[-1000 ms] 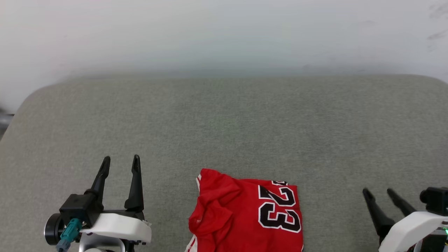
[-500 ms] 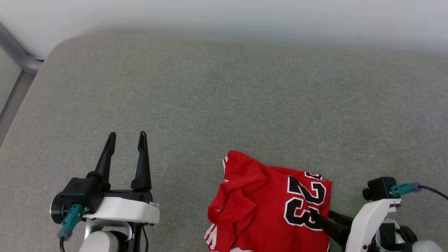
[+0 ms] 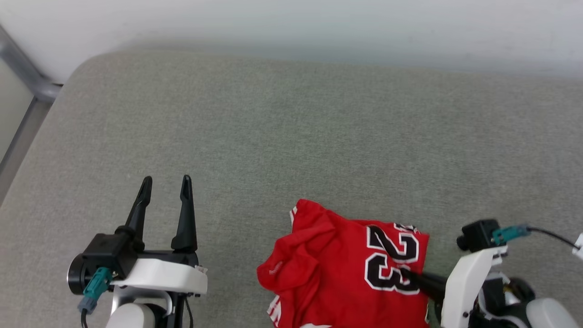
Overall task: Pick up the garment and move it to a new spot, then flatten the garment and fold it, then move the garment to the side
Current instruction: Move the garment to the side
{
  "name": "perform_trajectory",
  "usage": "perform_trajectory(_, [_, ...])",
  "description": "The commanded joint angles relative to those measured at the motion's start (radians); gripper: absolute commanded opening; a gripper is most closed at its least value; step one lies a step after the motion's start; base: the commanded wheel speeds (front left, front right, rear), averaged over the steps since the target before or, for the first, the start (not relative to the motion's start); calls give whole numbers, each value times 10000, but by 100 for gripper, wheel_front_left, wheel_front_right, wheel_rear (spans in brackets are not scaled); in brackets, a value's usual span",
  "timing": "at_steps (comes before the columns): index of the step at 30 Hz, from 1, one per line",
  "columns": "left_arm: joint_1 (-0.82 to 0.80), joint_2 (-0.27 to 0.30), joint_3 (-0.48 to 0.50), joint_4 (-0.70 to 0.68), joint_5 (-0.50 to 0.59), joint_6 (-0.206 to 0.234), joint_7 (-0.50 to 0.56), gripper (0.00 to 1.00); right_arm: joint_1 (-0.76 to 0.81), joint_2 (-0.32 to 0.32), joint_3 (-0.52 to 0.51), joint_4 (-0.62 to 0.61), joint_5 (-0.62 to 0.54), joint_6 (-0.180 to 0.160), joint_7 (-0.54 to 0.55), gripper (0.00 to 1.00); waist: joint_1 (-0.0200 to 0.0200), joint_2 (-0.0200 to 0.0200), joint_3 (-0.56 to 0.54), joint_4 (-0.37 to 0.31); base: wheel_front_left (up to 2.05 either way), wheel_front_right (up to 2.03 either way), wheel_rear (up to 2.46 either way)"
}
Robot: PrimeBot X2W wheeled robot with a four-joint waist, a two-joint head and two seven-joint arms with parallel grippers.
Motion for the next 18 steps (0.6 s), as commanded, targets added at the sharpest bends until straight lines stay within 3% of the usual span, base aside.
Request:
perform_trajectory(1, [128, -15, 47, 26, 52, -54, -21, 100, -239, -133, 4, -185, -129, -4, -103, 0, -1, 0, -186, -167, 0, 0, 0])
perform_trajectory(10, [607, -90, 144, -315, 317, -166, -23, 100, -895, -1206, 403, -2009, -1462, -4, 707, 0, -1, 0, -718, -1719, 0, 0, 0])
perform_trajectory(18, [462, -59, 59, -781, 503, -260, -21, 100, -1028, -1637, -123, -2311, -1697, -4, 1466, 0, -1, 0, -247, -3649, 0, 0, 0])
